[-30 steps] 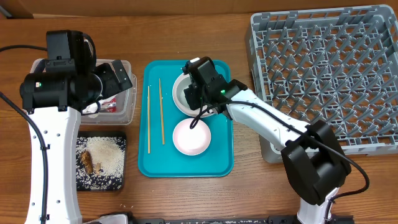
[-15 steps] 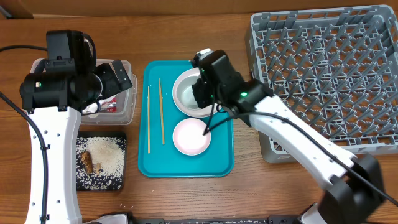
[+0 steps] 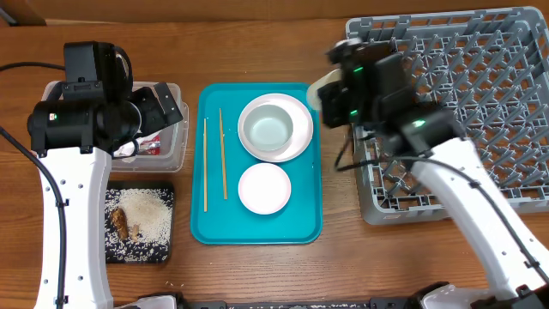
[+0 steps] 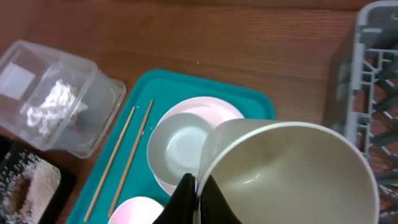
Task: Sort waste into correct bins and load items into the dishwasher
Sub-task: 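Carry the white cup over the grey dish rack, then rotate the held cup and lower it into the rack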
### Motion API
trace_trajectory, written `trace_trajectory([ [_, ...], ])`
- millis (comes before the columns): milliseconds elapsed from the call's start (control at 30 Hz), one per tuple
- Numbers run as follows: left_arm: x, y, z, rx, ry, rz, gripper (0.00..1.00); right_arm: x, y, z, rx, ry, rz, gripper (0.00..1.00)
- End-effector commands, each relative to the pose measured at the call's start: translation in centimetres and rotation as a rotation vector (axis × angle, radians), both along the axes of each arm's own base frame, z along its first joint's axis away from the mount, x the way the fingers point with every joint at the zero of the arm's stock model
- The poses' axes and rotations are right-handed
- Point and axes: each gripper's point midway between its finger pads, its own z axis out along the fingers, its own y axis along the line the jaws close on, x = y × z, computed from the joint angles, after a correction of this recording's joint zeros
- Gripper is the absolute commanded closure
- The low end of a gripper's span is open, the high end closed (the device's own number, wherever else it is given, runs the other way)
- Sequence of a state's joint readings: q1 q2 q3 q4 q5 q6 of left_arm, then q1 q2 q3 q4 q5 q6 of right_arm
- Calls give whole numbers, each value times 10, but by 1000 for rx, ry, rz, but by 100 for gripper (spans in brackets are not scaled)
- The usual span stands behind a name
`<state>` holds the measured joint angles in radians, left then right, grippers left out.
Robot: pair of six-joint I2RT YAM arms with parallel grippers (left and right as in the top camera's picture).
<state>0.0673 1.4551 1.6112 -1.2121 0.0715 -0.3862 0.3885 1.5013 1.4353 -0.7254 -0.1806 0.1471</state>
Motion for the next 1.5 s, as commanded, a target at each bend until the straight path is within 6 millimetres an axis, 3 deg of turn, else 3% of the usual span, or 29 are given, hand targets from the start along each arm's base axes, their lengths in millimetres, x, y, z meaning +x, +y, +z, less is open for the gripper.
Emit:
trace_trajectory([
  [0, 1, 1, 6, -2, -17, 7, 0, 5, -19, 23, 96, -31, 57, 96],
  [133, 1, 1, 6, -2, -17, 7, 0, 23, -63, 27, 63, -87, 21, 96],
  [300, 1, 1, 6, -2, -17, 7, 0, 38, -101, 19, 30, -104, -19, 96],
  [500, 1, 1, 6, -2, -17, 7, 0, 52, -102, 3, 193, -101, 153, 96],
  [667, 1, 1, 6, -1, -17, 8, 0, 70, -126, -18, 293, -82, 156, 96],
  [867, 1, 1, 6, -2, -17, 7, 0, 83, -144, -62, 281, -34, 155, 96],
  [967, 1, 1, 6, -2, -17, 7, 0, 85, -145, -71, 254, -41, 173, 96],
  [1233, 1, 1, 6, -2, -17, 7, 0, 93, -174, -97, 82, 6, 40, 96],
  [1467, 1, 1, 6, -1, -17, 8, 0, 93, -177, -109, 54, 17, 45, 96],
])
